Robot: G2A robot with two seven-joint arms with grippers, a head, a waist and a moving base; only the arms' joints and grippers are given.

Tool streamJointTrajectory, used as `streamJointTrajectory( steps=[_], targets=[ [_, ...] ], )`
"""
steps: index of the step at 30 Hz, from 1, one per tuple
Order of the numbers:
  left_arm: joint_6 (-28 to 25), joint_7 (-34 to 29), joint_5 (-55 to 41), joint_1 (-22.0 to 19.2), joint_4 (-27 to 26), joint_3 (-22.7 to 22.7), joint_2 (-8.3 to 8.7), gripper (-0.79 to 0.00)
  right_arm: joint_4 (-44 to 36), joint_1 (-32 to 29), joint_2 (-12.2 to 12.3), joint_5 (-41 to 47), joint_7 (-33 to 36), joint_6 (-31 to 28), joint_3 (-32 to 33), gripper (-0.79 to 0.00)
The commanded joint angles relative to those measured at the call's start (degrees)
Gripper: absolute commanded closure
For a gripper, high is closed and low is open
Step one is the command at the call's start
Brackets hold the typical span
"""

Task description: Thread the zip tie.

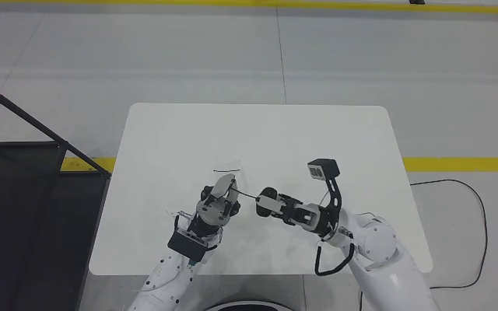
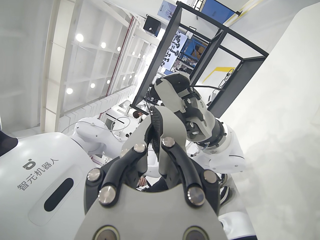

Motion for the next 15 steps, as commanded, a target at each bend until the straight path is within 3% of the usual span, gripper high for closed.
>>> streamJointTrajectory(
  steps=[1, 15],
  targets=[
    [0.0, 0.0, 0.0, 0.0, 0.0, 0.0, 0.0, 0.0, -0.1, 0.0, 0.0, 0.0, 0.0, 0.1, 0.1, 0.0],
    [0.0, 0.0, 0.0, 0.0, 0.0, 0.0, 0.0, 0.0, -0.4, -0.4, 0.3, 0.2, 0.1, 0.4, 0.7, 0.0]
  ],
)
